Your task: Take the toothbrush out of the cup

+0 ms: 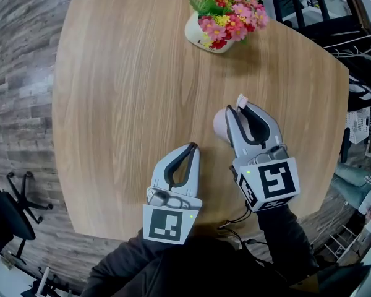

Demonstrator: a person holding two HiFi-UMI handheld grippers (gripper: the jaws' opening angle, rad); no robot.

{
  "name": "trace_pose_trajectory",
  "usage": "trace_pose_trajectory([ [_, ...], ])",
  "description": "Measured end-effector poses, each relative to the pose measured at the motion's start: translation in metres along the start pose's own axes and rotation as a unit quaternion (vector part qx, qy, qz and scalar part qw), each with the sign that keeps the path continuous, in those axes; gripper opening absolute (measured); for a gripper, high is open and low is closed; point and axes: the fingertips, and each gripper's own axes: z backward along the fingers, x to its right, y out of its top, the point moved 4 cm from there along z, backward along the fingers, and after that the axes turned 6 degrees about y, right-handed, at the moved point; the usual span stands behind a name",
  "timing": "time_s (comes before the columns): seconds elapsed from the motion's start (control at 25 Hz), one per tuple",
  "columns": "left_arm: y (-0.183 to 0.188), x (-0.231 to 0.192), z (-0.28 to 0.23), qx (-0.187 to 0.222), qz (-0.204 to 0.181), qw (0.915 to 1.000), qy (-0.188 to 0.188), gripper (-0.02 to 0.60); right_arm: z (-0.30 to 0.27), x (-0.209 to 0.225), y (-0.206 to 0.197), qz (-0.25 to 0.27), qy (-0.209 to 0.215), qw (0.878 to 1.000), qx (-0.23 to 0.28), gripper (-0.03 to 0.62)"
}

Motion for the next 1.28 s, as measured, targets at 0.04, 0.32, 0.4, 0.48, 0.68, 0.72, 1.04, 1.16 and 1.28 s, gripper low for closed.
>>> trace_pose_trajectory([
  [0.04,0.000,0.000,-0.001,0.000,0.000,1.0000,0.000,0.008,0.000,0.000,0.000,0.000,0.000,1.000,0.000,0.083],
  [0.32,0.002,0.000,0.000,0.001,-0.001,1.0000,0.000,0.008,0.002,0.002,0.000,0.001,-0.008,1.000,0.002,0.032],
  [0.4,0.003,0.001,0.001,0.001,0.000,1.0000,0.001,0.008,0.002,0.002,0.000,0.000,-0.008,1.000,0.003,0.026],
  [0.48,0.004,0.001,0.002,0.003,-0.001,1.0000,0.002,0.008,0.004,0.002,-0.001,-0.004,-0.008,1.000,0.006,0.025],
  [0.68,0.008,0.004,0.009,0.012,-0.012,0.9999,-0.001,0.008,0.013,0.000,0.003,-0.012,-0.010,1.000,0.027,0.023],
  [0.72,0.009,0.005,0.010,0.014,-0.015,0.9998,-0.001,0.008,0.015,-0.001,0.005,-0.013,-0.010,0.999,0.033,0.021],
  [1.04,0.027,0.017,0.029,0.036,-0.036,0.9987,-0.002,0.008,0.051,-0.006,0.032,-0.017,-0.018,0.996,0.086,0.021],
  [1.16,0.032,0.022,0.041,0.042,-0.041,0.9983,-0.001,0.008,0.071,-0.011,0.038,-0.017,-0.021,0.994,0.106,0.021],
  [1.28,0.036,0.030,0.053,0.052,-0.053,0.9973,-0.004,0.008,0.095,-0.015,0.042,-0.016,-0.027,0.991,0.127,0.021],
])
